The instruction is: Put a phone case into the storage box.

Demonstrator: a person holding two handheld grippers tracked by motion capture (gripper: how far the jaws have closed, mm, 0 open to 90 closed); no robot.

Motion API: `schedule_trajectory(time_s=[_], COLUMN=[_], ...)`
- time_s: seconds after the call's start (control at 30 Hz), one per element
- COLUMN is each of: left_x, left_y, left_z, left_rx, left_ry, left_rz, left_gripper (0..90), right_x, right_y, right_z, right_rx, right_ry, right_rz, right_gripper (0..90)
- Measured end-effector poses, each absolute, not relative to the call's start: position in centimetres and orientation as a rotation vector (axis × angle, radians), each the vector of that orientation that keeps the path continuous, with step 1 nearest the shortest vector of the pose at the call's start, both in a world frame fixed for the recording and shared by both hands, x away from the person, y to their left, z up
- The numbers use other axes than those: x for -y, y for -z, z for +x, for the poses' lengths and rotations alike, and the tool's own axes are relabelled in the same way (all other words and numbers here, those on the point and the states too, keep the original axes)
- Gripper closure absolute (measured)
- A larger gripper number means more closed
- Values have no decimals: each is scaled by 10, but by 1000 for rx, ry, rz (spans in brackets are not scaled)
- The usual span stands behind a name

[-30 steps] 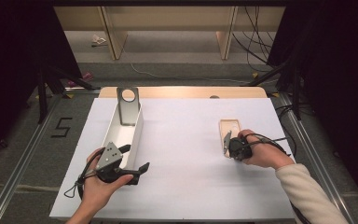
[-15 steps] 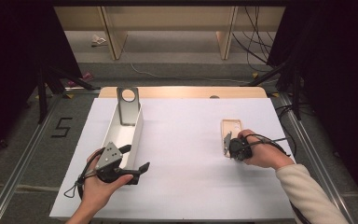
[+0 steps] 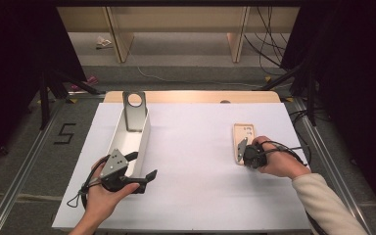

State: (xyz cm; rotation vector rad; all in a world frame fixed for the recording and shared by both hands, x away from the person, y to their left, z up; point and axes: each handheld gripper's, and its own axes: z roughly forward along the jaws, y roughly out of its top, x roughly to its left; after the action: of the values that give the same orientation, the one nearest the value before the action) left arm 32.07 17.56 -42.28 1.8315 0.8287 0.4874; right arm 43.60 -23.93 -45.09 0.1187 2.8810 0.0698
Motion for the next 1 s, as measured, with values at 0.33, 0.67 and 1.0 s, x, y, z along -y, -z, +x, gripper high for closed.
schedule_trajectory(time_s=[0.33,0.67,1.0], left_x=[-176,-177,-177], left_y=[422,422,422], left_z=[321,321,321], left_rx=[-828,-830,-832], left_ry=[-489,-493,-496], left_rz=[1828,1828,1826], left_gripper=[115,121,123], right_x=[244,247,246], right_y=[442,435,431], right_z=[432,424,417], right_rx=[-2862,-2835,-2828], right_ry=[-206,-388,-556], right_rz=[152,199,206], right_gripper=[876,877,876])
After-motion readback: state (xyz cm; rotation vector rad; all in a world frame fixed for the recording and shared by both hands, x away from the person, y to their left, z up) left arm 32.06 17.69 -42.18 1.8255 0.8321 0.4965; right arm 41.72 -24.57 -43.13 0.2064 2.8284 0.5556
